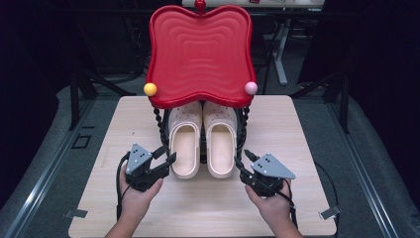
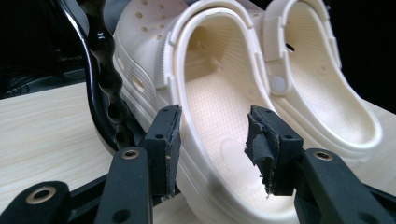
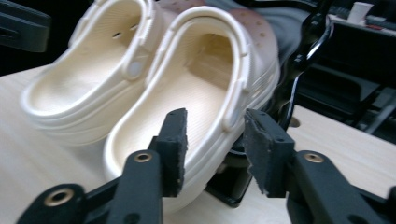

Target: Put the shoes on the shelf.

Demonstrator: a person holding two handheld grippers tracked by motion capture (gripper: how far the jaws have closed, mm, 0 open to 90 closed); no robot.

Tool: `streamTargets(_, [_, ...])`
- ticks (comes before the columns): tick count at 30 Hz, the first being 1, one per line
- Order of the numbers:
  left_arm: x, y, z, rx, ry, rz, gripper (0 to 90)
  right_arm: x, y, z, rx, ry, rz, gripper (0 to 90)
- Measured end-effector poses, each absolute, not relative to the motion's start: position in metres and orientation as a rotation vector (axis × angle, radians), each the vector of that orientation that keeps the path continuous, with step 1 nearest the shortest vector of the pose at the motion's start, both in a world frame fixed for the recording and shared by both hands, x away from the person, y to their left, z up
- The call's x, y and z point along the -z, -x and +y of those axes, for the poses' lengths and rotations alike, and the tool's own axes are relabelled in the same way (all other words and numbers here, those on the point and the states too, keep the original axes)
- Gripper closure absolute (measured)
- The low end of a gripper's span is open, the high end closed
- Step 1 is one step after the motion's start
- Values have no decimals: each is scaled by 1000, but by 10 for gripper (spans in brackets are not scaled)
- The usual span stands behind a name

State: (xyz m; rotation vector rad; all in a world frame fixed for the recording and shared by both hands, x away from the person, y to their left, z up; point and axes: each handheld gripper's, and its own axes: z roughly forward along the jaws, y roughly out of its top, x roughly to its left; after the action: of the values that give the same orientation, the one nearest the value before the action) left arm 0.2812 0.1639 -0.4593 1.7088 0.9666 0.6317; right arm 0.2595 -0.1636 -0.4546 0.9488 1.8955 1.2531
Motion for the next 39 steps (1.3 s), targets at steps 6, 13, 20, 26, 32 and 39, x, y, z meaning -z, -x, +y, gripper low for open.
streamTargets(6, [464, -261, 169, -627, -1680, 964, 551, 459, -240, -163, -1316, -967, 1926, 664])
streamTargets(13, [476, -247, 175, -589, -1684, 980, 582, 469, -227, -159, -1296, -966, 1972, 693])
streamTargets(20, [487, -237, 182, -576, -1723, 981, 631, 476, -221, -159, -1297, -966, 1981, 742])
streamTargets(26, [496, -238, 181, -521, -1753, 972, 751, 491, -223, -157, -1284, -996, 2040, 820])
streamTargets(32, [505, -239, 172, -506, -1818, 938, 849, 504, -232, -154, -1270, -1026, 2094, 853])
streamTargets(39, [512, -244, 161, -472, -1849, 925, 896, 515, -240, -146, -1243, -1029, 2142, 888])
